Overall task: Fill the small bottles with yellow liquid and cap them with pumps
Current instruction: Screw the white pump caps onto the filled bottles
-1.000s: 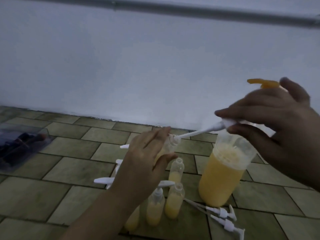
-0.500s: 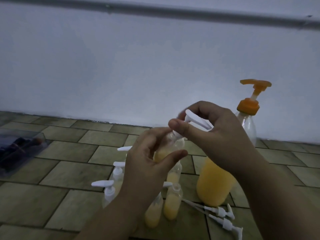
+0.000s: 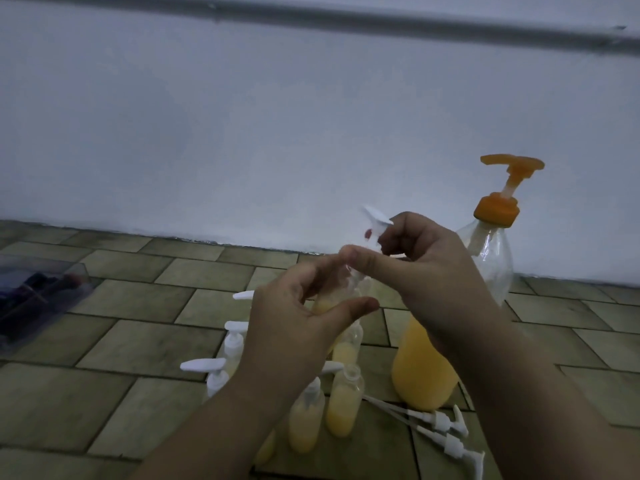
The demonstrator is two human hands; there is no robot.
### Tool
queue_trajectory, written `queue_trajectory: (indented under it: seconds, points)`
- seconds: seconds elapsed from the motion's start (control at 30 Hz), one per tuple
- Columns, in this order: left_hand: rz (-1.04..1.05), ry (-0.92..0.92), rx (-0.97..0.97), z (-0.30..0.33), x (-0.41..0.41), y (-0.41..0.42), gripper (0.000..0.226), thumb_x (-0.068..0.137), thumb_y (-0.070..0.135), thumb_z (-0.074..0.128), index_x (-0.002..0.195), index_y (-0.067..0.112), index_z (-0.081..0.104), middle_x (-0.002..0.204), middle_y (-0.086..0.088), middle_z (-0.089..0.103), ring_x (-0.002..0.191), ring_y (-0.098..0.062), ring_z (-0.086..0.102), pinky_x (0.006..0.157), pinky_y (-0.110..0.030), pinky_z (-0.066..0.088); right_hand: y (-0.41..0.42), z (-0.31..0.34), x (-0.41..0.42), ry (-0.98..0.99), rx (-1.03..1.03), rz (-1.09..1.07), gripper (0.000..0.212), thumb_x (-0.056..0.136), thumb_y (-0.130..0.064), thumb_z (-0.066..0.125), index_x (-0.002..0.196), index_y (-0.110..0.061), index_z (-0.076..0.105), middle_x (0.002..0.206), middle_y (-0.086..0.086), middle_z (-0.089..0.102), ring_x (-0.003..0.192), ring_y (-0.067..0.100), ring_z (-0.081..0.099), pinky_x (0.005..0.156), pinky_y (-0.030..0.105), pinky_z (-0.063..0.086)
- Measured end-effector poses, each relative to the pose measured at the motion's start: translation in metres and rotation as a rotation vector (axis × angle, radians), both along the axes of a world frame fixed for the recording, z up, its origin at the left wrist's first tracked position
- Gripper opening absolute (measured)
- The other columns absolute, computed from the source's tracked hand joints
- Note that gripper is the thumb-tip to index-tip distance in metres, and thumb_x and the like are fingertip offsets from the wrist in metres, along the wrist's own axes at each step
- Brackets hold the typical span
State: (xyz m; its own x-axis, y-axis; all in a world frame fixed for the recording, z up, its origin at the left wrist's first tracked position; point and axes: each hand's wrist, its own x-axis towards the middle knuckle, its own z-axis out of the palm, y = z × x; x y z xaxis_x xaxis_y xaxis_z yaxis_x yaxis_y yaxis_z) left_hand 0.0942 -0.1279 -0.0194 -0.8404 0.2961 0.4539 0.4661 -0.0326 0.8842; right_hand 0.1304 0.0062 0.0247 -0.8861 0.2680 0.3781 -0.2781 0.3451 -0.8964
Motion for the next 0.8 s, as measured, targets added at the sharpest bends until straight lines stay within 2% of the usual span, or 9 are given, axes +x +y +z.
queue_trajectory:
  seconds: [0.07,0.17,0.23,0.3,0.37,0.47,0.6,0.73,0.8]
  points:
    - [-0.014,-0.003,-0.007,0.0,0.001,0.0,0.047,0.053,0.043,0.073,0.099,0.038,0.062,0.086,0.025,0.069,0.09,0.008,0.063,0.068,-0.005,0.048,0.001,-0.001,-0.001,-0.031,-0.008,0.002,0.049,0.057,-0.053,0.077,0.081,-0.013,0.061,0.079,0.01,0.062,0.074,0.018,0.06,0.064,0.022,0.052]
    - [-0.013,-0.006,-0.006,0.0,-0.001,-0.001,0.055,0.052,0.045,0.072,0.105,0.029,0.065,0.092,0.018,0.071,0.091,0.005,0.064,0.072,-0.008,0.05,0.007,0.003,0.003,-0.058,-0.229,0.197,0.036,0.067,-0.031,0.07,0.097,-0.011,0.067,0.091,0.002,0.073,0.086,0.008,0.068,0.067,0.012,0.05]
    - [-0.008,-0.006,-0.012,-0.001,-0.001,-0.002,0.056,0.052,0.045,0.072,0.106,0.031,0.065,0.093,0.017,0.07,0.091,0.006,0.064,0.073,-0.008,0.05,0.004,0.001,0.002,-0.038,-0.279,0.195,0.03,0.063,-0.024,0.07,0.089,-0.01,0.067,0.082,-0.001,0.072,0.08,0.009,0.068,0.067,0.015,0.052]
    - [0.003,-0.005,-0.028,-0.001,0.0,-0.001,0.05,0.053,0.045,0.072,0.102,0.037,0.063,0.089,0.02,0.07,0.09,0.007,0.064,0.071,-0.008,0.05,0.002,-0.006,-0.002,-0.043,-0.165,0.065,0.042,0.056,-0.038,0.079,0.081,-0.009,0.062,0.065,0.0,0.057,0.065,0.009,0.059,0.061,0.017,0.049]
    - [0.002,-0.011,-0.034,-0.001,0.0,0.0,0.049,0.053,0.046,0.071,0.101,0.038,0.062,0.088,0.022,0.069,0.09,0.007,0.063,0.07,-0.007,0.049,0.0,-0.008,-0.003,-0.079,-0.16,0.072,0.048,0.06,-0.046,0.082,0.088,-0.012,0.064,0.074,0.008,0.06,0.071,0.011,0.06,0.065,0.02,0.048]
    - [0.004,-0.013,-0.029,-0.001,-0.003,0.001,0.057,0.052,0.049,0.07,0.106,0.032,0.065,0.091,0.02,0.07,0.091,0.007,0.064,0.072,-0.008,0.05,0.005,-0.004,-0.001,-0.1,-0.314,0.191,0.034,0.072,-0.036,0.07,0.103,-0.023,0.067,0.099,-0.006,0.073,0.095,0.005,0.066,0.078,0.022,0.048]
    - [-0.002,0.001,-0.041,-0.001,-0.002,0.002,0.052,0.053,0.046,0.072,0.104,0.033,0.065,0.091,0.016,0.071,0.089,0.005,0.065,0.074,-0.011,0.052,0.006,-0.007,-0.002,-0.012,-0.201,0.087,0.036,0.056,-0.035,0.078,0.082,-0.014,0.065,0.078,0.002,0.063,0.078,0.015,0.063,0.071,0.023,0.05]
    - [-0.002,0.005,-0.044,-0.002,-0.003,0.003,0.06,0.053,0.049,0.07,0.109,0.027,0.066,0.096,0.015,0.071,0.093,0.005,0.064,0.075,-0.01,0.052,0.01,0.001,0.002,-0.043,-0.305,0.229,0.044,0.068,-0.02,0.068,0.11,-0.012,0.064,0.097,0.002,0.073,0.089,0.011,0.068,0.07,0.014,0.051]
    - [-0.006,0.021,-0.065,-0.001,-0.004,0.003,0.062,0.054,0.049,0.069,0.112,0.026,0.065,0.1,0.015,0.07,0.095,0.006,0.063,0.076,-0.009,0.05,0.011,0.0,0.002,-0.037,-0.299,0.204,0.046,0.065,-0.017,0.07,0.111,-0.013,0.064,0.09,0.0,0.074,0.089,0.016,0.07,0.077,0.021,0.052]
